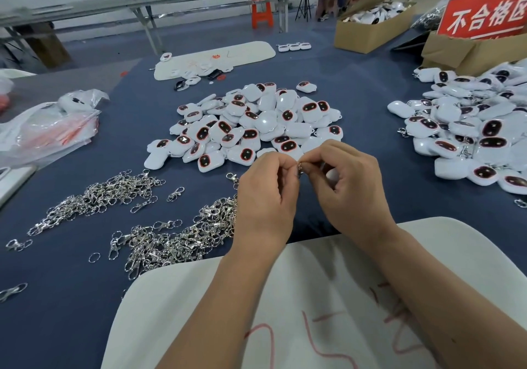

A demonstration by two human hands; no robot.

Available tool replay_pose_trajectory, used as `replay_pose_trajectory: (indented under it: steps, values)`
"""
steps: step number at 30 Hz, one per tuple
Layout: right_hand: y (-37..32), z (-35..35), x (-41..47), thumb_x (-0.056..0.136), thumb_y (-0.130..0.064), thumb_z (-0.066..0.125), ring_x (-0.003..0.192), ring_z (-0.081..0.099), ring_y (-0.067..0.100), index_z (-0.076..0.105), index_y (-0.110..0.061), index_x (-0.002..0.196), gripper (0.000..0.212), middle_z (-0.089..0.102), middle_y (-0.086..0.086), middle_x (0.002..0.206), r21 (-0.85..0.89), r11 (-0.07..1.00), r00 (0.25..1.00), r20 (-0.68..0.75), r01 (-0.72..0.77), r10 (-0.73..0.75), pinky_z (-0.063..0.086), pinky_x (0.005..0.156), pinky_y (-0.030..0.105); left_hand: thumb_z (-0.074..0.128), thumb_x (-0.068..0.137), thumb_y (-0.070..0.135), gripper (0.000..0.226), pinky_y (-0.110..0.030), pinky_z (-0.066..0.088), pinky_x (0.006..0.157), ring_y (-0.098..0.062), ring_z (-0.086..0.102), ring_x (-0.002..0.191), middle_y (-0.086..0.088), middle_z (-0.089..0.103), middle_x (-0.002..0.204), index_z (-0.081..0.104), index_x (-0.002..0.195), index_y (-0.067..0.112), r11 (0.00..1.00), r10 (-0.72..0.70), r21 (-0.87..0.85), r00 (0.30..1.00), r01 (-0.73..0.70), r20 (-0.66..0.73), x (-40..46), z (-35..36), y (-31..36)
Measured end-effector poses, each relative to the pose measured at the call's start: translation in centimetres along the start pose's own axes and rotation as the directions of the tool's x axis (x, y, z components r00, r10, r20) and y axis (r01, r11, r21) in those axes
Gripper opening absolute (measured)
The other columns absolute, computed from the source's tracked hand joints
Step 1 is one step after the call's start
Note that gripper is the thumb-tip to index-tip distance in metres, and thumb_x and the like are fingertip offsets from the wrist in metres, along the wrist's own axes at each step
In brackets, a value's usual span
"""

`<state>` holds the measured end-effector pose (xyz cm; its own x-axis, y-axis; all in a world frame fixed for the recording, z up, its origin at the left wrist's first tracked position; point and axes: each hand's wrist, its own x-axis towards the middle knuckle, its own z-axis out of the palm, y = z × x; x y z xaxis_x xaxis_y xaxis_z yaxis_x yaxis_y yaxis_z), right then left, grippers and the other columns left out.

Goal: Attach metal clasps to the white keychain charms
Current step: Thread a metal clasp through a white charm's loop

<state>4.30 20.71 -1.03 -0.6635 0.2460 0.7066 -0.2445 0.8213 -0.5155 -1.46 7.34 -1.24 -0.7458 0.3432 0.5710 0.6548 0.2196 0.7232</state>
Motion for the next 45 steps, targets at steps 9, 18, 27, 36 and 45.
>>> replay_pose_trajectory:
  steps: [9,18,27,36,45]
  values:
    - [0.1,0.2,-0.2,0.095,-0.004,0.072,0.064,0.056,0.012,0.075,-0.013,0.089,0.010,0.069,-0.008,0.080,0.130,0.987,0.995,0.024,-0.099,0.097,0.043,0.061,0.019,0.062,0.093,0.009,0.010,-0.025,0.044,0.061,-0.015,0.057,0.069,0.006,0.061,0.073,0.061,0.085,0.016,0.998,0.032,0.047,0.999,-0.030,-0.033,0.0,0.0,0.1]
    - [0.9,-0.5,0.0,0.098,-0.010,0.072,0.054,0.041,0.014,0.078,-0.024,0.087,0.019,0.070,-0.005,0.067,0.453,0.802,0.919,0.248,-0.391,0.308,0.040,0.053,0.025,0.062,0.093,0.006,0.011,-0.028,0.047,0.064,-0.015,0.060,0.073,0.008,0.062,0.076,0.063,0.086,0.015,0.997,0.075,0.038,0.997,-0.074,-0.033,0.2,0.0,0.2]
    - [0.4,-0.9,0.2,0.087,0.006,0.074,0.070,0.062,0.017,0.078,-0.008,0.087,0.015,0.068,-0.004,0.078,-0.002,1.000,0.996,0.089,-0.004,0.004,0.052,0.066,0.038,0.061,0.096,0.008,0.009,-0.040,0.049,0.069,-0.018,0.059,0.076,0.003,0.062,0.081,0.062,0.089,0.014,0.994,0.052,0.088,0.995,-0.060,0.089,0.0,0.1,-0.3]
    - [0.4,-0.7,0.1,0.090,0.004,0.073,0.068,0.061,0.022,0.077,-0.007,0.088,0.012,0.068,0.002,0.080,-0.066,0.996,0.996,0.060,0.064,-0.060,0.052,0.061,0.042,0.062,0.095,0.012,0.014,-0.041,0.053,0.066,-0.016,0.064,0.067,0.006,0.065,0.069,0.065,0.082,0.017,0.998,-0.049,0.036,0.997,0.047,0.059,0.1,0.1,-0.5]
    - [0.7,-0.4,-0.1,0.093,-0.003,0.075,0.074,0.064,0.014,0.080,-0.010,0.090,0.009,0.073,-0.004,0.082,0.096,0.994,0.998,0.020,-0.060,0.058,0.047,0.067,0.021,0.061,0.088,0.014,0.011,-0.045,0.051,0.064,-0.021,0.063,0.065,0.001,0.063,0.068,0.065,0.078,0.016,1.000,-0.029,0.002,1.000,0.029,0.010,0.3,-0.1,-0.2]
